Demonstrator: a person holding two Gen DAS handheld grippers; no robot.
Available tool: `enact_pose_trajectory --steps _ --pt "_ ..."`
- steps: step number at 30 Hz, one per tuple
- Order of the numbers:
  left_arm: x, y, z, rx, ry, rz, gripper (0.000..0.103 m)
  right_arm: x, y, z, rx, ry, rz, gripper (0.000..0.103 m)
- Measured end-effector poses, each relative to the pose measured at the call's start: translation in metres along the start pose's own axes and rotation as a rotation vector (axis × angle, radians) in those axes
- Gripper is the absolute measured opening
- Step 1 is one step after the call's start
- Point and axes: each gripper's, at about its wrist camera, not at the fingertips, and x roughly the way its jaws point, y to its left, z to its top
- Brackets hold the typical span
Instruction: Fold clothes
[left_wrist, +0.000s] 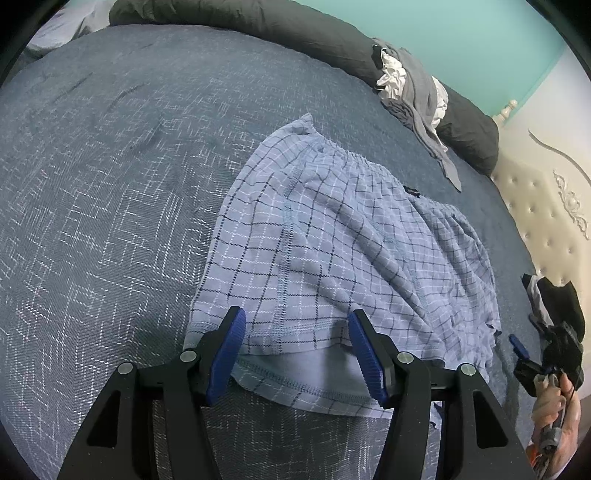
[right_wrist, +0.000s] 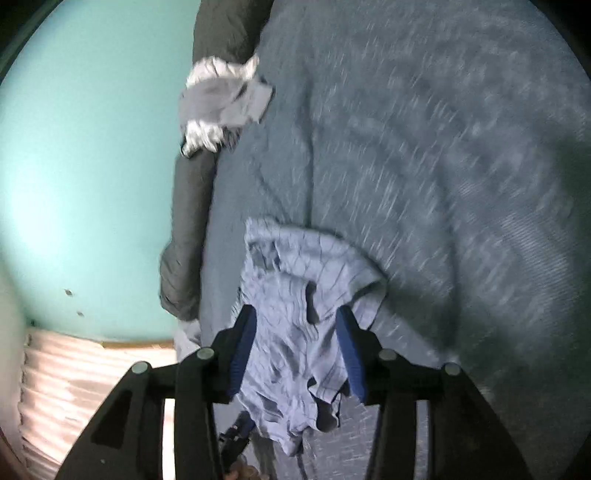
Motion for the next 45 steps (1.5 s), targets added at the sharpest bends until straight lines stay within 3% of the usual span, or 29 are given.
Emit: enact_pose_trajectory --steps 7,14,17,21,26,30,37,41,45 --pt "0.001 0.001 0.001 0.002 0.002 -0.004 0.062 0.026 0.0 -0.005 0.02 0.027 -0.08 0.044" --pt "0.002 0.002 0.002 0.002 0.003 -0.01 0.062 0.021 -0.005 0.004 0.018 -0.021 -0.089 0.006" --pt "0.003 0.002 0.002 0.004 0.004 -0.008 0.063 0.007 -0.005 0.009 0.001 -0.051 -0.088 0.003" --pt "0.003 0.0 0.002 0.011 0.004 0.0 0.063 -0.006 -0.012 0.01 0.0 -0.052 -0.117 0.003" --pt "0.003 -0.002 0.0 0.012 0.003 0.004 0.063 -0.016 -0.013 0.009 -0.011 -0.072 -0.093 0.001" --pt "0.003 -0.002 0.001 0.015 0.005 0.005 0.063 -0.008 -0.015 0.005 0.028 -0.008 -0.106 0.005" --pt "0.003 0.0 0.001 0.013 0.006 -0.003 0.064 -0.004 -0.003 -0.003 0.014 -0.018 -0.124 0.006" --pt "0.003 0.0 0.0 0.01 0.004 -0.003 0.064 0.0 0.001 -0.005 0.016 -0.015 -0.177 0.027" --pt "0.001 0.002 -0.001 0.009 0.004 -0.008 0.064 0.004 0.003 -0.003 0.006 -0.032 -0.182 0.027"
